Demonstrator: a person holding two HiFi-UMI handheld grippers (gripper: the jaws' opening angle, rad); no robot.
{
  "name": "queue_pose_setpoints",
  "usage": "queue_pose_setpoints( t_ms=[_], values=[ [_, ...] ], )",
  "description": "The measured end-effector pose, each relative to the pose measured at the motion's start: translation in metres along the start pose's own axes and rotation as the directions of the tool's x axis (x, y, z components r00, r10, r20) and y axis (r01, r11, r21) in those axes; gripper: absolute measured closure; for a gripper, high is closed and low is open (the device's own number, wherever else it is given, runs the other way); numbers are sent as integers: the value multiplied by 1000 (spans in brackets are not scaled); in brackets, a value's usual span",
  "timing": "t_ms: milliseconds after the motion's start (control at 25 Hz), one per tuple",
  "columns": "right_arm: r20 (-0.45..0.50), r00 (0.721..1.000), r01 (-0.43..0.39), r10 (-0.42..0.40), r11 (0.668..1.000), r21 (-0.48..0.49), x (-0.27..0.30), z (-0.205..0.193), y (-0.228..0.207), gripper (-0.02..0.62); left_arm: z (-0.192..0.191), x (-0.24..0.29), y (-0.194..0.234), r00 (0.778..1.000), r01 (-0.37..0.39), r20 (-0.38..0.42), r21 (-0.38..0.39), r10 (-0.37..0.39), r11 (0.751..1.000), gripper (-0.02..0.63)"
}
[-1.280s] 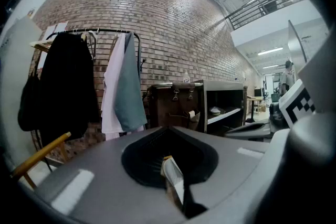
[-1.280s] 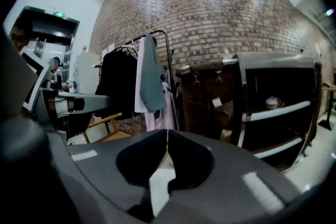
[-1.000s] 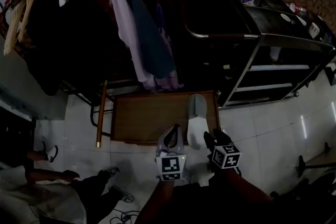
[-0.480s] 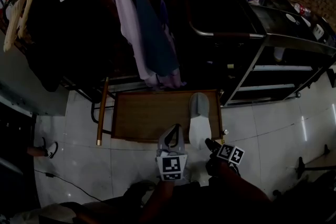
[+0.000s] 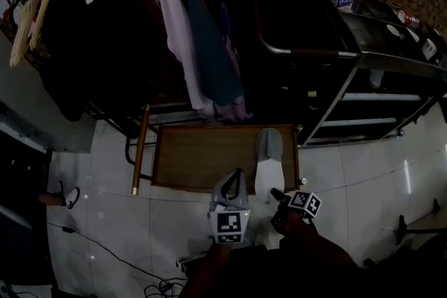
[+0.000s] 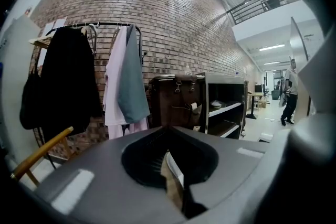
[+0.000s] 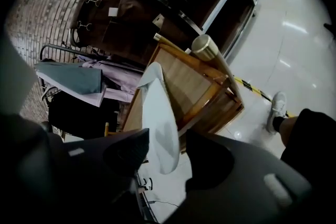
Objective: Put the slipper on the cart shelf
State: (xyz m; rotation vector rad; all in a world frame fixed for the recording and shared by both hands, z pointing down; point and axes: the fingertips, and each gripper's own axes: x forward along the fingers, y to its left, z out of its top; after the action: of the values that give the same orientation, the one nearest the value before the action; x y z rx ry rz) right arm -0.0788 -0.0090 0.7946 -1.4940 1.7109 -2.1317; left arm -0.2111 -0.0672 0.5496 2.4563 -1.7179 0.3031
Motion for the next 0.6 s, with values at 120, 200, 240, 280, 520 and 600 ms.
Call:
queue_pose_setpoints(
  t_ms=[120,200,240,280,520,600],
  values=[
    [11,1000,11,-10,1000,-14,2,4,-1,474,0,0,3,1000,-10,-2,-2,10,1000,590],
    [7,1000,-2,2,999,-33,2,4,4,491,-1,1,4,1000,-13,-2,-5,13,1000,589],
    [3,1000,-4,4,999,-45,2,4,6,497,-1,2,4,1000,-12,-2,-6,12,1000,589],
    [-1,1000,-2,2,998,-58,1,3,8,503,-1,3,4,1000,-11,-2,-6,11,1000,589],
    [30,1000,0,5,989,-148,-12,6,28,531,1,4,4,1000,-12,15,-22,12,1000,590],
    [47,999,-5,13,983,-181,-19,8,37,538,2,6,3,1000,-7,16,-24,7,1000,589]
  ],
)
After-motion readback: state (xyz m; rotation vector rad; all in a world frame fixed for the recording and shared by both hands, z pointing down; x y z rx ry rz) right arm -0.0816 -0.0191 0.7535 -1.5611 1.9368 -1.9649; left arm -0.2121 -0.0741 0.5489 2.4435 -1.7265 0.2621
